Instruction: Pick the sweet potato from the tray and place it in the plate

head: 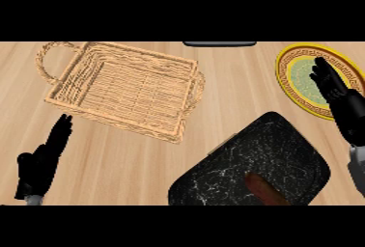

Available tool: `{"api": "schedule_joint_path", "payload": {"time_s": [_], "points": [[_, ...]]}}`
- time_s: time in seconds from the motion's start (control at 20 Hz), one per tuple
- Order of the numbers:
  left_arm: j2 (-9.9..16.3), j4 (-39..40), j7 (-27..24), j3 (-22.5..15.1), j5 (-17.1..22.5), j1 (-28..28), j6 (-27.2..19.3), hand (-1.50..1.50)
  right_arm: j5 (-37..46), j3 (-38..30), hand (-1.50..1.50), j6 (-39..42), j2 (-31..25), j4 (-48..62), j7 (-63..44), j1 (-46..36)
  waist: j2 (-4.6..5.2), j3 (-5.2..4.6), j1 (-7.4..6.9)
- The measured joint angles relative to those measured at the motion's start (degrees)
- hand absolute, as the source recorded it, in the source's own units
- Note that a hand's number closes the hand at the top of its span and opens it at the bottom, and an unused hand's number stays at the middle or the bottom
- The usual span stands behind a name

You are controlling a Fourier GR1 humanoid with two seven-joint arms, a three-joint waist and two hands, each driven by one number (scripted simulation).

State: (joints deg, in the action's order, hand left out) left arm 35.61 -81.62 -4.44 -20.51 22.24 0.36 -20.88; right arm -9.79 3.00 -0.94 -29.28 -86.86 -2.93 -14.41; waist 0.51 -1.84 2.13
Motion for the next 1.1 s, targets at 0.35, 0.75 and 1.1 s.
{"api": "schedule_joint_path", "payload": {"time_s": [0.35,0.75,1.1], "points": [[-5.9,1.2,3.5,-1.8,2.8,-1.6,1.1,0.0,-0.5,4.3,1.5,13.2,-5.8,-7.9,2.9,-10.4,-0.71,1.19,-2.35],[-10.2,0.5,7.5,-1.4,5.1,-2.5,2.1,0.0,3.6,0.7,-1.5,13.9,-5.9,-7.7,18.4,-5.8,-0.7,2.07,-2.04],[-12.5,0.4,8.3,-1.4,3.2,-2.2,1.6,0.0,3.6,-2.9,-1.5,22.7,-12.2,-11.0,23.3,-1.5,-0.87,2.19,-1.81]]}}
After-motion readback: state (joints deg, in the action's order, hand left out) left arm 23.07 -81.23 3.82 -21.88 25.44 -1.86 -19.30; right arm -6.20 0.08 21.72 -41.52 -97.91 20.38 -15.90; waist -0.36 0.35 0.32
